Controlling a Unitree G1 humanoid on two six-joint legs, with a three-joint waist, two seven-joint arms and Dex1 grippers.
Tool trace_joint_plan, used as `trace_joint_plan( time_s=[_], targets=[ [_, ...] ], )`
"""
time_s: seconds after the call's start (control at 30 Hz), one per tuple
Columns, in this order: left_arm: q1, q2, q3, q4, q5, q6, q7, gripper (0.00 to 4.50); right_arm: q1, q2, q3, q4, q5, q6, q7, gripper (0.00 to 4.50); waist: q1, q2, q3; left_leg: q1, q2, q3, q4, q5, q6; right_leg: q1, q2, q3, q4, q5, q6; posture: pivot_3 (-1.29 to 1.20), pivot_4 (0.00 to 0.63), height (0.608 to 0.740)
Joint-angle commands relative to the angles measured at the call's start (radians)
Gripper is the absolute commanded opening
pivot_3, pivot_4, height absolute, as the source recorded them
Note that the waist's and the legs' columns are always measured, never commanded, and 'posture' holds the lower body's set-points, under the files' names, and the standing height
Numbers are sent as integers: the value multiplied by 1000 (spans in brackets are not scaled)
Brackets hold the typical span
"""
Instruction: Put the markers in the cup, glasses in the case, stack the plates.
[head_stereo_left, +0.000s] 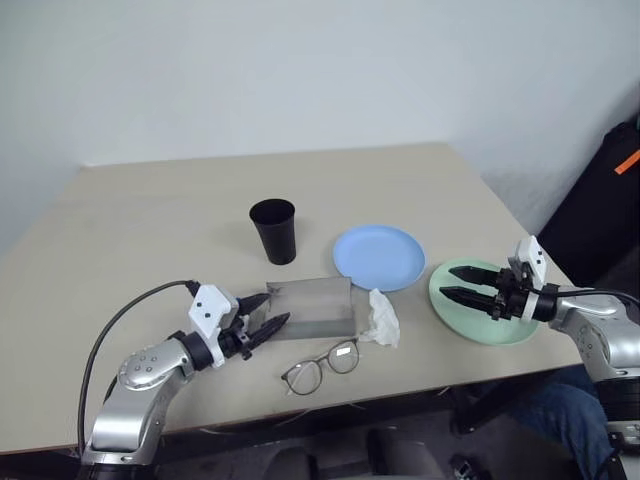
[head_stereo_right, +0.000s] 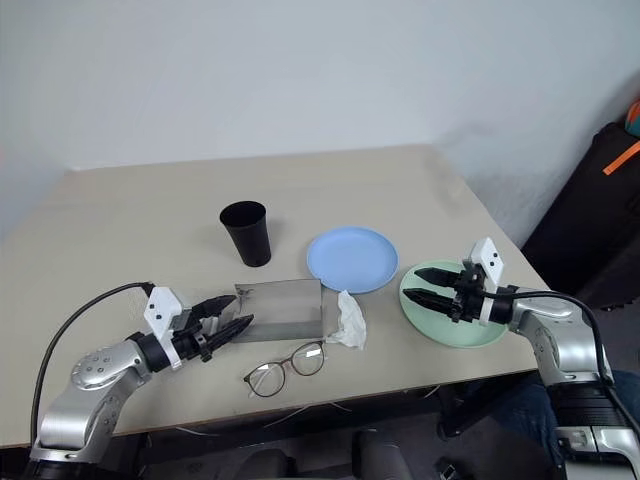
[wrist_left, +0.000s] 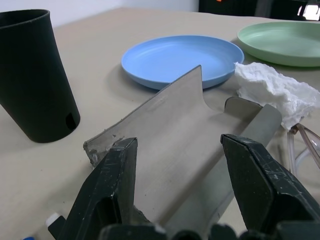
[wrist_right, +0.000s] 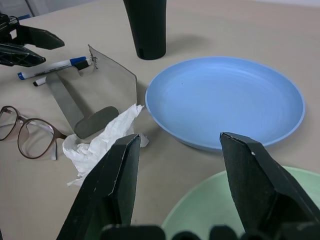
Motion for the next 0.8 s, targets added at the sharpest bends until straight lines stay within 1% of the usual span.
trace_joint_plan(
  time_s=[0.03,0.2,0.43,0.67,0.8],
  targets=[
    [-22,-2,-2,-21,-1,-15,3,2776,-21,-24,-36,-27,4,-13,7,2753,0,0,0,0,0,0,0,0,0,0,0,0,0,0,0,0,0,740],
    [-31,-14,-6,3,11,-36,11,2776,-41,-30,-30,-15,-1,-12,7,2753,0,0,0,0,0,0,0,0,0,0,0,0,1,0,0,0,0,740],
    [-40,-7,4,20,5,-42,-4,2776,-27,-51,-35,-44,4,20,2,2753,0,0,0,0,0,0,0,0,0,0,0,0,1,0,0,0,0,740],
    [-68,19,6,49,-10,-41,-53,2776,21,-61,-41,-97,3,38,-29,2753,0,0,0,0,0,0,1,0,0,0,0,0,1,0,0,0,0,740],
    [-100,15,-11,70,-7,-35,-61,2776,62,-56,-45,-143,6,51,-60,2753,0,0,0,0,0,0,1,0,0,0,0,0,1,0,0,0,0,740]
  ],
)
